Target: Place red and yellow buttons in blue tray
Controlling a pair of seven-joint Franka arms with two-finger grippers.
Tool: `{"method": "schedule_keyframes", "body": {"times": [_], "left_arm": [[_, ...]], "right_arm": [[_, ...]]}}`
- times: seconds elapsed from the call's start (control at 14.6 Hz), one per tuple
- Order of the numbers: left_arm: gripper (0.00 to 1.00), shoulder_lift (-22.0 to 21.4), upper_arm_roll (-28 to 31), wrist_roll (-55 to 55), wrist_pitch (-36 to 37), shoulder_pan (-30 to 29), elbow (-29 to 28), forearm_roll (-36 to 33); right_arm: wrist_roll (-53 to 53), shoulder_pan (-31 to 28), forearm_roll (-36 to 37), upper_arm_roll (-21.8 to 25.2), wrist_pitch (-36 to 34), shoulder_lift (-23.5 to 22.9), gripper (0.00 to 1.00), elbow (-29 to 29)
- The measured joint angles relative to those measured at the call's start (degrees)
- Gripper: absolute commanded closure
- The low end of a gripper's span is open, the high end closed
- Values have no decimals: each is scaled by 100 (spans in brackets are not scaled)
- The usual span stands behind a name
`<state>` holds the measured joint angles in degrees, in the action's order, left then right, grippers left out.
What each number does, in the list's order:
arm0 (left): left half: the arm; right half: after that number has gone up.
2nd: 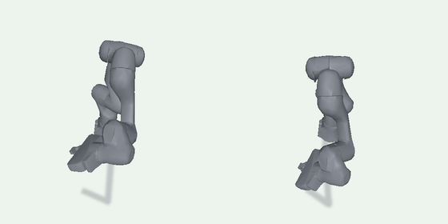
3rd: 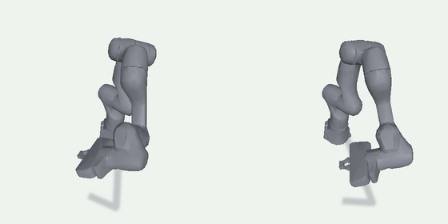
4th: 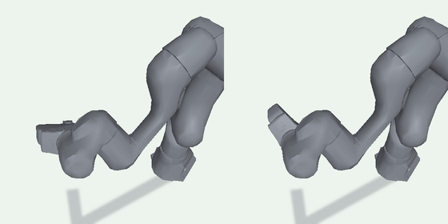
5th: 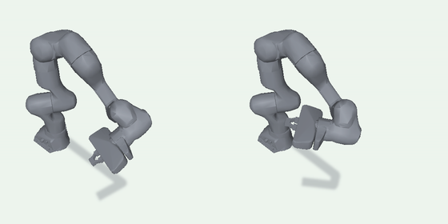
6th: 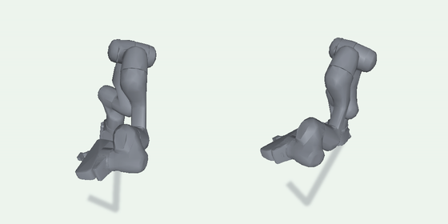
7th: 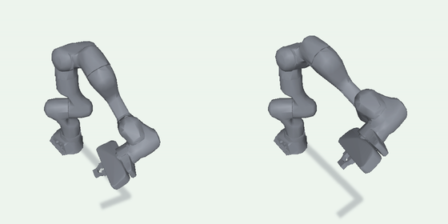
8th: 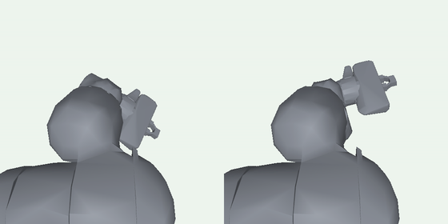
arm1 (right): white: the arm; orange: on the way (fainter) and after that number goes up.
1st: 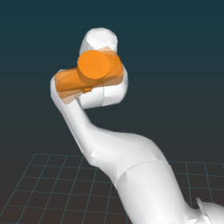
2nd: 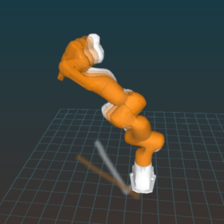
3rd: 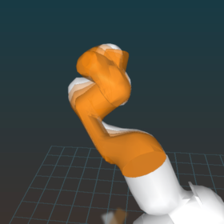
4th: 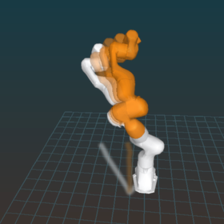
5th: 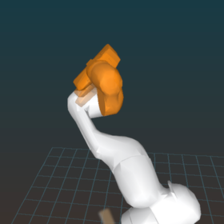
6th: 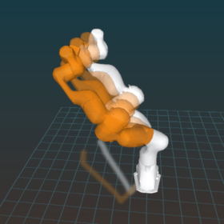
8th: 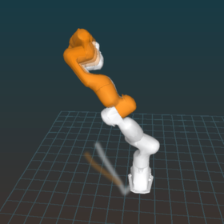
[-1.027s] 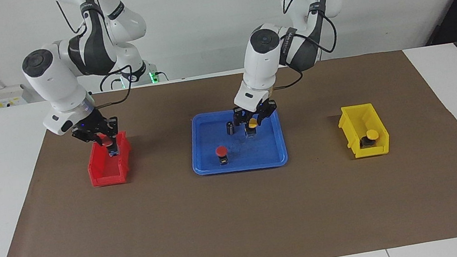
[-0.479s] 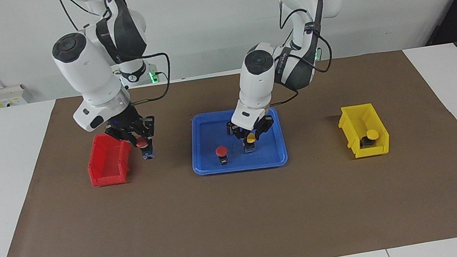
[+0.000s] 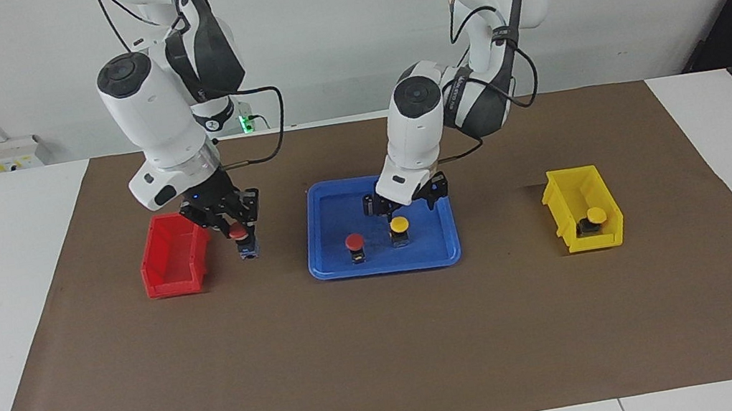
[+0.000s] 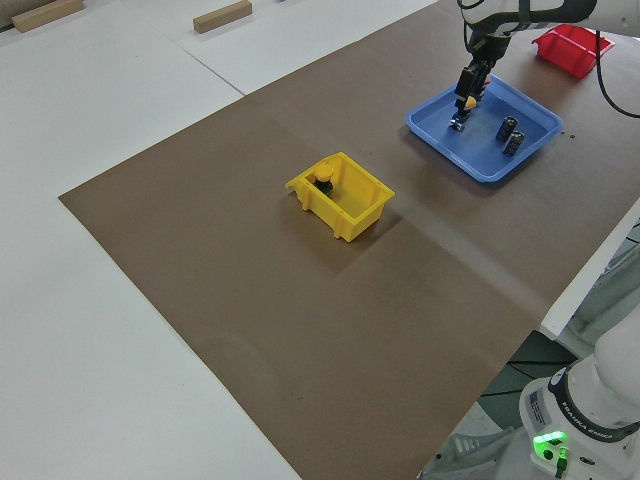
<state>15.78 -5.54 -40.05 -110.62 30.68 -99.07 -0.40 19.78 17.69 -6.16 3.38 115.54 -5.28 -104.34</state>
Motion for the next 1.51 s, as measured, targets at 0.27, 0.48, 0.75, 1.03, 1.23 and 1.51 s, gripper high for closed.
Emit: {"method": "schedule_keyframes", "body": {"times": [0.27,0.48,0.75,1.03,1.23,1.51], "left_arm": [[0,-428,70,1728,602,-1427,-62,-50],[1,-414,93,2694,540,-2474,-130,-50],[17,-399,84,3213,311,-3021,-295,-50],[28,-409,76,3304,-304,-3136,-648,-50],[29,-460,73,3353,-767,-3291,-1006,-50],[29,-474,50,3355,-1068,-3318,-1188,-50]], "right_arm": [[727,676,0,-10,596,-433,86,-3],[911,808,0,-7,723,-671,86,-6],[1042,1079,0,-8,856,-1082,86,-8],[1123,1146,0,3,842,-1151,85,-48],[1125,1141,0,17,847,-1151,78,-151],[1127,1141,-1,16,877,-1162,55,-219]]}}
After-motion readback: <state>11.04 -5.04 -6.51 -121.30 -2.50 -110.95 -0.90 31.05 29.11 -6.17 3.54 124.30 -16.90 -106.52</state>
